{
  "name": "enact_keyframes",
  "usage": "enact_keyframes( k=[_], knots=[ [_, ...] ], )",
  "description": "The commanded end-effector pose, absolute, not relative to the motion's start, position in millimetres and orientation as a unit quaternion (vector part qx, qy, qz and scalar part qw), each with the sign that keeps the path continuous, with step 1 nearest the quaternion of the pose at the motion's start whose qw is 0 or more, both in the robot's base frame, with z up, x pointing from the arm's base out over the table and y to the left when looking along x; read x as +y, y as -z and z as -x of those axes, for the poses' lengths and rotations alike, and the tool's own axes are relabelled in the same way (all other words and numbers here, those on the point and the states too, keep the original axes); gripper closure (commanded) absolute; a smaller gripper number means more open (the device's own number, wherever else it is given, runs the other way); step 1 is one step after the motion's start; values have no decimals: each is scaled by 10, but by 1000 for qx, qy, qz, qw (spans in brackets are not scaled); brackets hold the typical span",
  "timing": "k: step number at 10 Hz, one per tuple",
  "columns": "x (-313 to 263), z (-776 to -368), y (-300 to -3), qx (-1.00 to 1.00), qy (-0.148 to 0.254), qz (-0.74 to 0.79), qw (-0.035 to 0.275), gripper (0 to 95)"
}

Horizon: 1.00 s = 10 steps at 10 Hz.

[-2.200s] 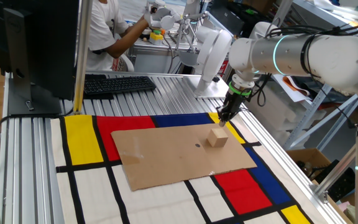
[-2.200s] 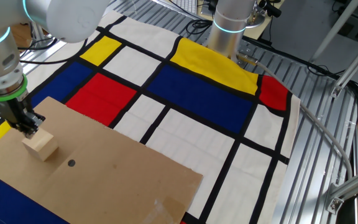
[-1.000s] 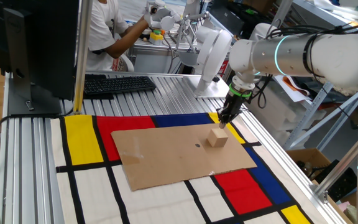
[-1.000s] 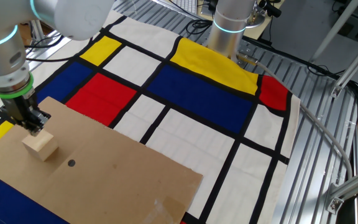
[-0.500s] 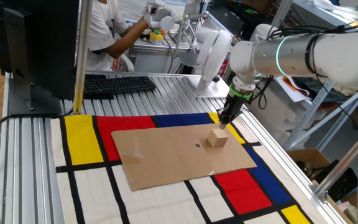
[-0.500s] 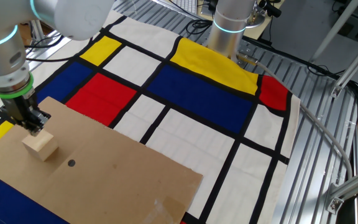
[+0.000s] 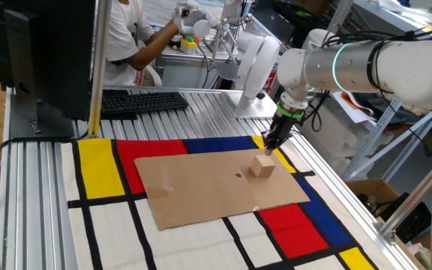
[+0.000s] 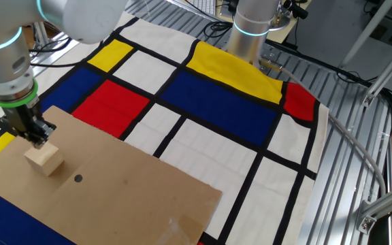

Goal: Hold a small block with the gripper and sweep it from left to right on the table

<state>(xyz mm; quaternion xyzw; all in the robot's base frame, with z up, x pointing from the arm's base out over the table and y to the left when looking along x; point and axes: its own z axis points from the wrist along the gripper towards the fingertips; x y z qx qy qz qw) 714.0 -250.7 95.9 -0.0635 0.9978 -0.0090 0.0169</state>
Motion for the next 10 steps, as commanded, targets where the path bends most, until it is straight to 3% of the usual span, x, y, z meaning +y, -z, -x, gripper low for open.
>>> enact_keyframes(
  k=[1, 3, 4, 7, 8, 10],
  knots=[
    [-2511, -7140, -961, 998, 11, 62, 17, 570],
    [-2510, -7141, -960, 998, 13, 62, 17, 570],
    [-2510, -7141, -959, 998, 14, 60, 17, 380],
    [-2510, -7143, -957, 998, 18, 57, 17, 380],
    [-2509, -7144, -957, 998, 20, 56, 17, 190],
    [-2509, -7145, -956, 998, 20, 53, 18, 190]
  ],
)
